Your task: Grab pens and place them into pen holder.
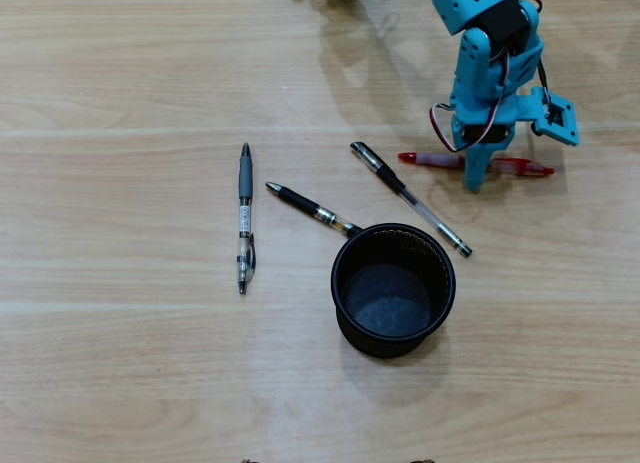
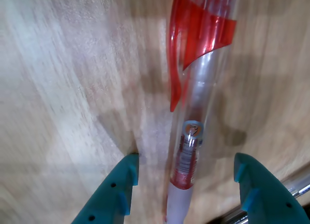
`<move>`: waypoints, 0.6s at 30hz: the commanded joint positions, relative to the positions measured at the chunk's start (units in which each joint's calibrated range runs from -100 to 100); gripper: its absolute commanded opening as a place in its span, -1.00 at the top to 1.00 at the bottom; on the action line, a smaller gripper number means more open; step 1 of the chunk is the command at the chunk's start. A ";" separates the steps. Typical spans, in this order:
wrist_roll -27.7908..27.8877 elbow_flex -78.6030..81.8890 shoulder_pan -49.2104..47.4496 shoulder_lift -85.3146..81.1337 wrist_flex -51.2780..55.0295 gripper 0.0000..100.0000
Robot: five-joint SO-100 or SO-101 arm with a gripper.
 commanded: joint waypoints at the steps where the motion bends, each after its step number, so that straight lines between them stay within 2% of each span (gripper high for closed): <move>1: -0.20 -0.88 0.49 0.09 1.63 0.59; 5: -3.13 -0.97 0.81 0.60 5.06 0.98; 8: -5.12 -0.88 0.97 0.77 7.99 0.97; 18: -4.96 -2.96 -0.48 -1.51 8.07 0.97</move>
